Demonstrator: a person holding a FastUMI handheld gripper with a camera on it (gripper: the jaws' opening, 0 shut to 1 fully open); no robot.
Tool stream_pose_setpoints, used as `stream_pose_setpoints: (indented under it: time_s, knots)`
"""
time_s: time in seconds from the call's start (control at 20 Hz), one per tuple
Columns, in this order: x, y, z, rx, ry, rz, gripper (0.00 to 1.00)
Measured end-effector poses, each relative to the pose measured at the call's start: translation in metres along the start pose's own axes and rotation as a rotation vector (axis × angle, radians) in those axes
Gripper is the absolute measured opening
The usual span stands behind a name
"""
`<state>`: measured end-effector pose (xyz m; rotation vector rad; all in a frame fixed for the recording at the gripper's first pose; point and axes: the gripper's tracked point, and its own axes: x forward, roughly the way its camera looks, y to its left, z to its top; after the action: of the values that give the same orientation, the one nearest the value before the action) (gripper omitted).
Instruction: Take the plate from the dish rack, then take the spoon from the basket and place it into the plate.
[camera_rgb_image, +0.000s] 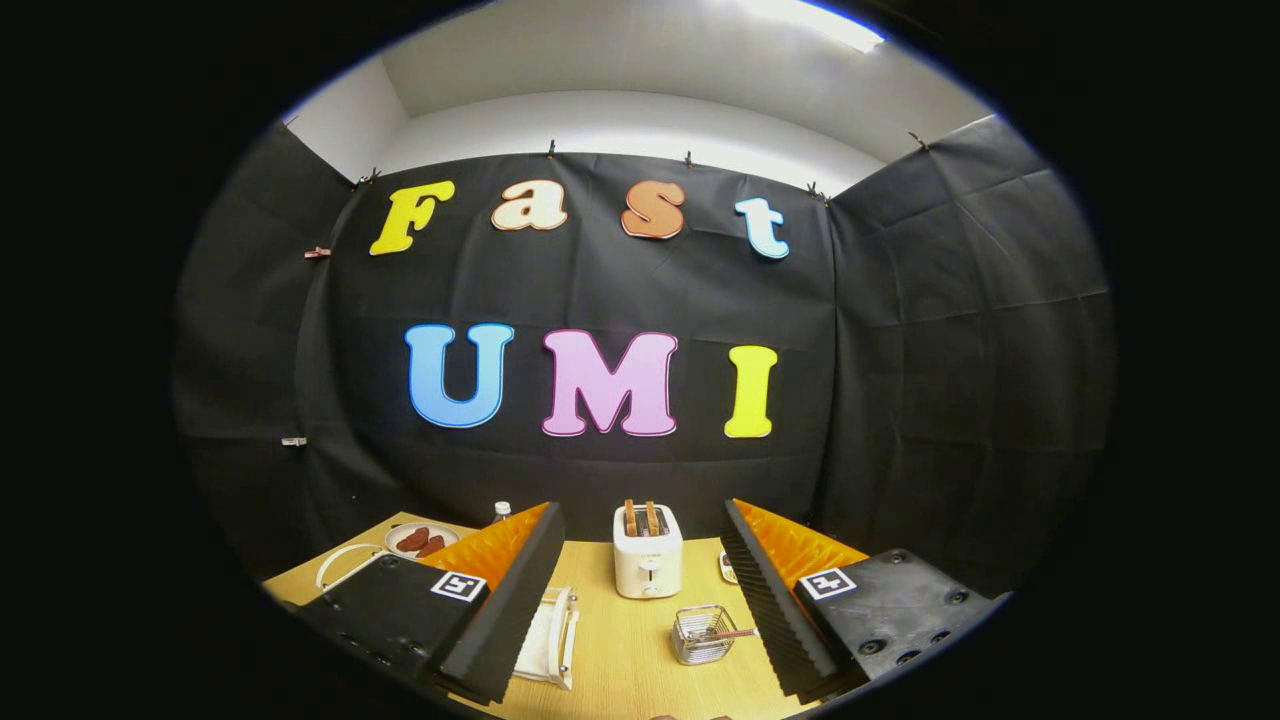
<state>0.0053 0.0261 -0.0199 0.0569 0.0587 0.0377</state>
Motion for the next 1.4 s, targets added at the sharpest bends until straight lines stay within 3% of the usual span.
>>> stream_pose_setpoints:
  time_s: [0.45, 0.7, 0.85, 1.3, 1.4]
  knots:
    - [0.053, 0.081, -0.03, 0.023, 0.153, 0.171, 0.98]
    - [0.088, 0.138, -0.088, 0.058, 0.417, 0.235, 0.98]
    - [0.106, 0.172, -0.11, 0.073, 0.501, 0.273, 0.98]
    - [0.129, 0.228, -0.191, 0.166, 0.829, 0.27, 0.98]
    - [0.135, 0.228, -0.205, 0.163, 0.865, 0.249, 0.94]
